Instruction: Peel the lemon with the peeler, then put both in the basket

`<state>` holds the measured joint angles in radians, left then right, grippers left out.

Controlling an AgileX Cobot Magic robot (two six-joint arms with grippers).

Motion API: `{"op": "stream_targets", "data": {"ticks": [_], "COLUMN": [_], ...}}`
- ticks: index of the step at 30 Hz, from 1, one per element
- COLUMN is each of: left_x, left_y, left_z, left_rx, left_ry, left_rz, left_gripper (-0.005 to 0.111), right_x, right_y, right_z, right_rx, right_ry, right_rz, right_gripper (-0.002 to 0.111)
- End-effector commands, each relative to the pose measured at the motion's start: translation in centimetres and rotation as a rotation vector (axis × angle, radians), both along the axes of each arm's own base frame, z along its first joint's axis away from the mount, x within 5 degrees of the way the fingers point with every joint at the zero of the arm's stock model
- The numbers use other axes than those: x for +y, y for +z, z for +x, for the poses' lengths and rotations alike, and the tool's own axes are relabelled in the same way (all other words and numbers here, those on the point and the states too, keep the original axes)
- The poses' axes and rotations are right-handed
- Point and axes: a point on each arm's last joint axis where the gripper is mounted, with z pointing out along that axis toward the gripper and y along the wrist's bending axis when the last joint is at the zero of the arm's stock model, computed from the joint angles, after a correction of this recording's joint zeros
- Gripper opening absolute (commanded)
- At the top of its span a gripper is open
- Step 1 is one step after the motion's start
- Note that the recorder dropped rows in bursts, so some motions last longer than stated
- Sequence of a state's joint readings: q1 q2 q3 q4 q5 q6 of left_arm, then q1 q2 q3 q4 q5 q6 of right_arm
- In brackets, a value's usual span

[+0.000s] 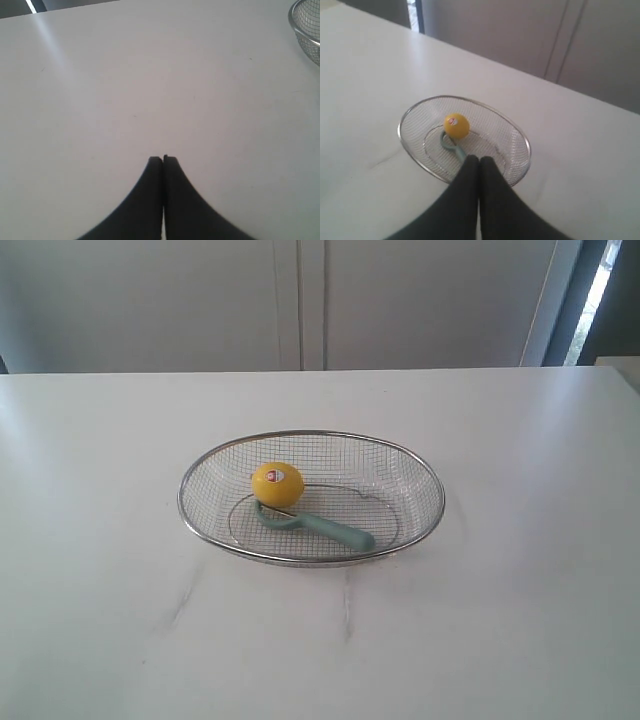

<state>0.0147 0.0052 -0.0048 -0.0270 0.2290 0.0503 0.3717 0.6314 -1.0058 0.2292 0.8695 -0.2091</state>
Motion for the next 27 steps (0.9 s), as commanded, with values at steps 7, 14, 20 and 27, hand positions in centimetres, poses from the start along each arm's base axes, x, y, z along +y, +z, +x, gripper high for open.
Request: {"op": "stream_targets", "data": {"ticks": [7,14,20,27], "left_x": [0.0,0.0,0.0,0.0], "left_y": [0.0,0.0,0.0,0.1], "left_z": [0.0,0.0,0.0,0.0], "left_rx": [-0.020,-0.020,-0.020,-0.022], "left_ry": [0.009,0.009,0.008,0.008], "left_rz": [-0.038,-0.038,-0.036,-0.034], "left_gripper": [0.000,0.000,0.000,0.000], "right_x": [-3.0,-3.3,-3.4,-4.1], "right_y": [1.3,1.2,-1.2,-10.4], "right_z": [-6.0,-11.0,-8.8,-5.0], "right_rx": [-0.227,-0.393,-0.337,-0.131], "right_ry": [-0.256,-0.337,-0.350,-0.415], "right_rz": [0.057,0.081,0.075,-0.085], "right_gripper": [0.000,0.000,0.000,0.000]}}
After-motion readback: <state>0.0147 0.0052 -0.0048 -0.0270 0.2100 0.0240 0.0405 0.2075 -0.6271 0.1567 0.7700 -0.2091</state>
